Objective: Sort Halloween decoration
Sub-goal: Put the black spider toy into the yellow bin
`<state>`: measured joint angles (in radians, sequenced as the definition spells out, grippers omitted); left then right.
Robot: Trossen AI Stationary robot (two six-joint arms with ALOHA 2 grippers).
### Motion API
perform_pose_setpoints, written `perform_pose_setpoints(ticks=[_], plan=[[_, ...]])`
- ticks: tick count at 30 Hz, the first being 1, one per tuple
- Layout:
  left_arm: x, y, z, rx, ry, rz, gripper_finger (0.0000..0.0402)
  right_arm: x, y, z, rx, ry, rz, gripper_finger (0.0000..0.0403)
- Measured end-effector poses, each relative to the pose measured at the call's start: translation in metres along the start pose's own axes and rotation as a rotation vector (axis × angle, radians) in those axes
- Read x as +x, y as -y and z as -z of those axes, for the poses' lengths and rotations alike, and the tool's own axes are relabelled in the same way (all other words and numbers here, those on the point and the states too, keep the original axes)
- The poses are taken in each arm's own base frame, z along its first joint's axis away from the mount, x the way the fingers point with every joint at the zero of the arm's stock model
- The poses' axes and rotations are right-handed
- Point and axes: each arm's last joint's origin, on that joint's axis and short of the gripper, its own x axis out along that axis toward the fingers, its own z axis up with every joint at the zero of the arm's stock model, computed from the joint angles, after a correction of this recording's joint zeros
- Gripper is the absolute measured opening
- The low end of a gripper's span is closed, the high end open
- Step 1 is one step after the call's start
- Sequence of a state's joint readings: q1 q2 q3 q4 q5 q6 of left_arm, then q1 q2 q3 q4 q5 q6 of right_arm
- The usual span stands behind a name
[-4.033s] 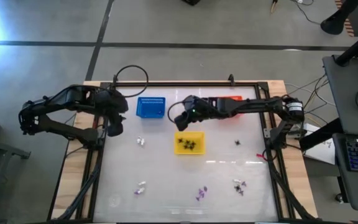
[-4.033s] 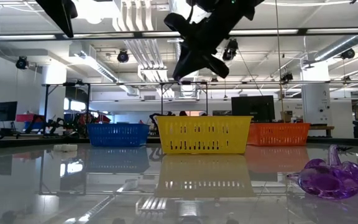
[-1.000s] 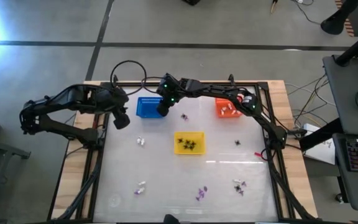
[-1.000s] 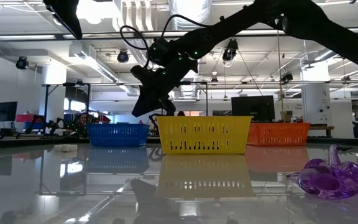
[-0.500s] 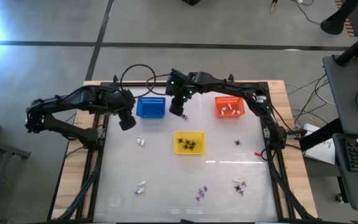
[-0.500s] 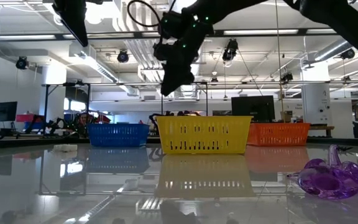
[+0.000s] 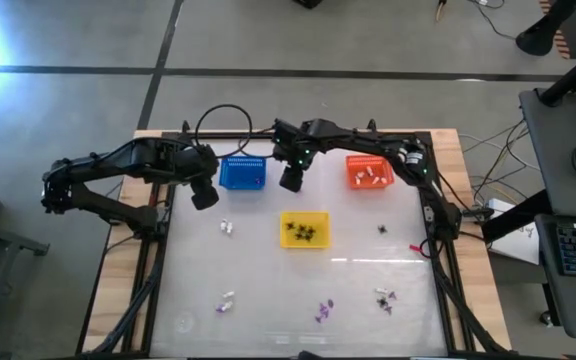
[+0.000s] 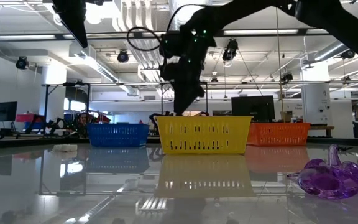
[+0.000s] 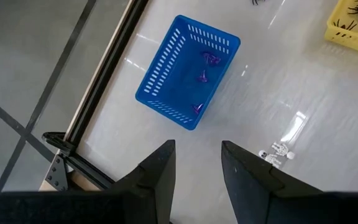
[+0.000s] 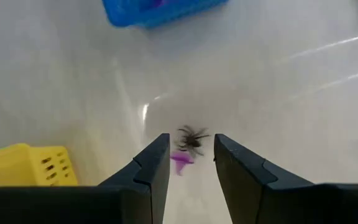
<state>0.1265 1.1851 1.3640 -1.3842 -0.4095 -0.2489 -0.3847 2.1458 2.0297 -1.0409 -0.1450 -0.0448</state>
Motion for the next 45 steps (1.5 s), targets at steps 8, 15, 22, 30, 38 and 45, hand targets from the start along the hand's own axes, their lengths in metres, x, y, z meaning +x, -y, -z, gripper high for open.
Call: perform_pose_setpoints(ticks=[8, 15, 22, 30, 38, 45], plan=[[0.000, 0.000, 0.000, 0.001, -0.002, 0.000, 0.0112, 0.042, 0.004, 0.006, 0.039, -0.095, -0.016, 0.0118], [0.000, 0.000, 0.000, 0.001, -0.003, -0.001, 0.0112, 0.064, 0.007, 0.012, 0.055, -0.149, -0.017, 0.0118], [0.000, 0.000, 0.000, 0.001, -0.003, -0.001, 0.0112, 0.083, 0.012, 0.014, 0.078, -0.159, -0.002, 0.0118], [0.000, 0.000, 0.000, 0.001, -0.002, -0.001, 0.0112, 0.094, 0.014, 0.017, 0.084, -0.182, 0.004, 0.0107], [0.000, 0.000, 0.000, 0.001, -0.002, -0.001, 0.0112, 0.097, 0.014, 0.018, 0.077, -0.192, -0.001, 0.0016], [0.000, 0.000, 0.000, 0.001, -0.002, -0.001, 0.0112, 0.083, 0.013, 0.008, 0.068, -0.170, 0.011, 0.0009]])
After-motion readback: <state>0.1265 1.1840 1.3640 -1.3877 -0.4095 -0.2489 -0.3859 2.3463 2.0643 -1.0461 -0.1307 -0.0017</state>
